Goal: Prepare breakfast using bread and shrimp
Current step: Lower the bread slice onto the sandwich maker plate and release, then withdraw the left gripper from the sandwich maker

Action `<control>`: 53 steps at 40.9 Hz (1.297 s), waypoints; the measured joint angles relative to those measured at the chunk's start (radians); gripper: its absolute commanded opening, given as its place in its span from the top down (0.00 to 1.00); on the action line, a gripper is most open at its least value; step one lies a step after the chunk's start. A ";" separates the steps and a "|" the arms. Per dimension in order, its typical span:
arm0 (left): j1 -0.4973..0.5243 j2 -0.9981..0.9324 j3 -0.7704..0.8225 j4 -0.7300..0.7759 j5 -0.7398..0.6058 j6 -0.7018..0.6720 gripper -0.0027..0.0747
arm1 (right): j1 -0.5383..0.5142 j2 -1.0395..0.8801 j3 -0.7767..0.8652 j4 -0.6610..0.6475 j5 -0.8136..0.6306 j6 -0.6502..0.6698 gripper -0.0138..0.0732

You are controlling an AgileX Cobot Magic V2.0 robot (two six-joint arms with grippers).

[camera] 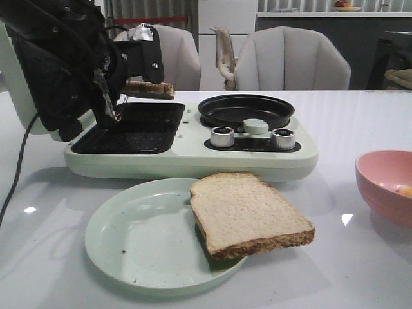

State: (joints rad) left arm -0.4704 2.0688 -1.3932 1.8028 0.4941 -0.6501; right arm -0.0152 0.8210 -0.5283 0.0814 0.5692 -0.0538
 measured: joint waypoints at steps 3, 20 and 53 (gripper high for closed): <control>0.002 0.002 0.000 0.000 -0.007 0.000 0.42 | 0.000 0.000 0.000 0.000 0.000 0.000 0.20; -0.002 0.004 0.000 0.000 0.046 0.000 0.33 | 0.000 0.000 0.000 0.000 0.000 0.000 0.20; -0.333 -0.662 0.342 -0.915 0.287 0.131 0.33 | 0.000 0.000 0.000 0.000 0.000 0.000 0.20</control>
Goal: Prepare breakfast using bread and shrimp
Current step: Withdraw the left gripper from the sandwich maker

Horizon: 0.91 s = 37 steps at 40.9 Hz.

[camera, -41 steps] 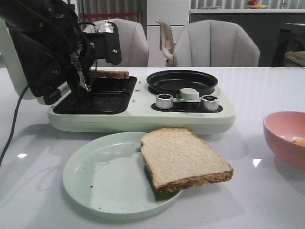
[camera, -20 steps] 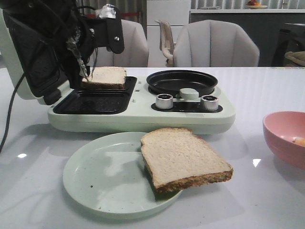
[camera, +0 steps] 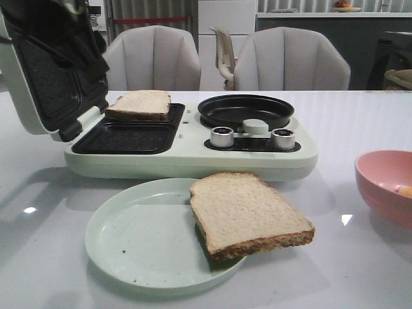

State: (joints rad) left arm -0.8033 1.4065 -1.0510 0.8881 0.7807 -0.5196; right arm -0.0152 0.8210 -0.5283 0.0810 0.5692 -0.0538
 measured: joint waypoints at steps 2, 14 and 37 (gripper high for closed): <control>-0.029 -0.054 0.007 -0.091 0.034 0.014 0.33 | 0.000 0.000 0.000 0.000 0.000 0.000 0.20; -0.134 -0.296 0.068 -0.418 0.077 0.046 0.33 | 0.000 0.000 0.000 0.000 0.000 0.000 0.20; -0.155 -0.576 0.289 -0.551 -0.029 0.050 0.33 | 0.000 0.002 0.000 0.000 -0.002 0.000 0.20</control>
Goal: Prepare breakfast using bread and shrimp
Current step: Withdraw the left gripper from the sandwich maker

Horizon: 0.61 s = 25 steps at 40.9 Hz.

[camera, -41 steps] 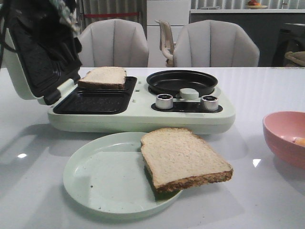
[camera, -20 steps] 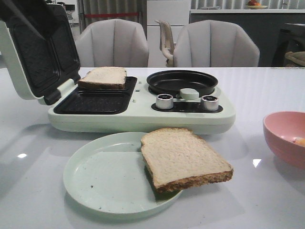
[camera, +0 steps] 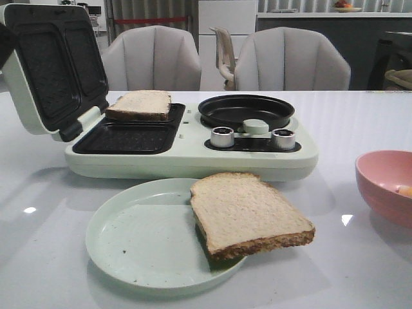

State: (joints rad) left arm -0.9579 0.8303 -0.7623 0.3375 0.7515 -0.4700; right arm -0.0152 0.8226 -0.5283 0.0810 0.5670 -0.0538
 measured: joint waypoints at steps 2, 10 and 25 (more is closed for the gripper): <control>0.000 -0.020 0.012 0.000 -0.012 0.000 0.33 | 0.000 0.002 0.000 0.000 0.000 0.000 0.20; 0.000 -0.056 0.031 0.004 -0.037 0.002 0.33 | 0.000 0.004 0.000 0.058 0.008 0.000 0.20; 0.000 -0.056 0.031 0.022 -0.041 0.002 0.33 | 0.129 0.076 -0.001 0.452 0.078 -0.183 0.20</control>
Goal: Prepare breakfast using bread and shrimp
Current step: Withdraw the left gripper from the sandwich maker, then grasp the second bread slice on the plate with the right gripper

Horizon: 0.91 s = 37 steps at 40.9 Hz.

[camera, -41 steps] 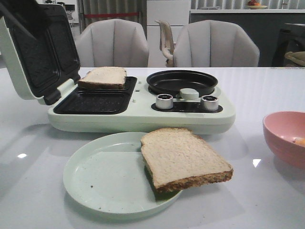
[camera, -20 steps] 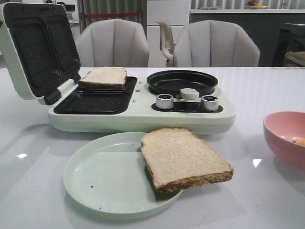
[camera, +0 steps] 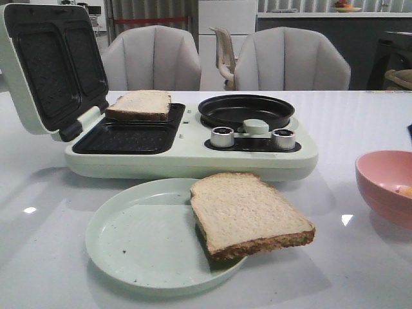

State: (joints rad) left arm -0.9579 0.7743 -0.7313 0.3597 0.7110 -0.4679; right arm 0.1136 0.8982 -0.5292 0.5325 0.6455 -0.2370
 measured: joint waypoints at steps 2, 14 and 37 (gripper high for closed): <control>0.000 0.000 0.000 0.000 -0.001 0.000 0.33 | 0.032 0.027 -0.002 0.041 0.000 -0.025 0.20; 0.000 0.000 0.000 0.000 -0.060 0.000 0.33 | 0.164 0.298 -0.062 0.156 -0.002 -0.064 0.20; 0.000 0.000 0.000 0.002 -0.076 0.000 0.33 | 0.171 0.797 -0.464 0.177 0.028 -0.064 0.20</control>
State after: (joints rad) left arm -0.9579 0.7743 -0.7313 0.3617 0.6350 -0.4679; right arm 0.2841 1.6950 -0.9931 0.7097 0.6735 -0.3009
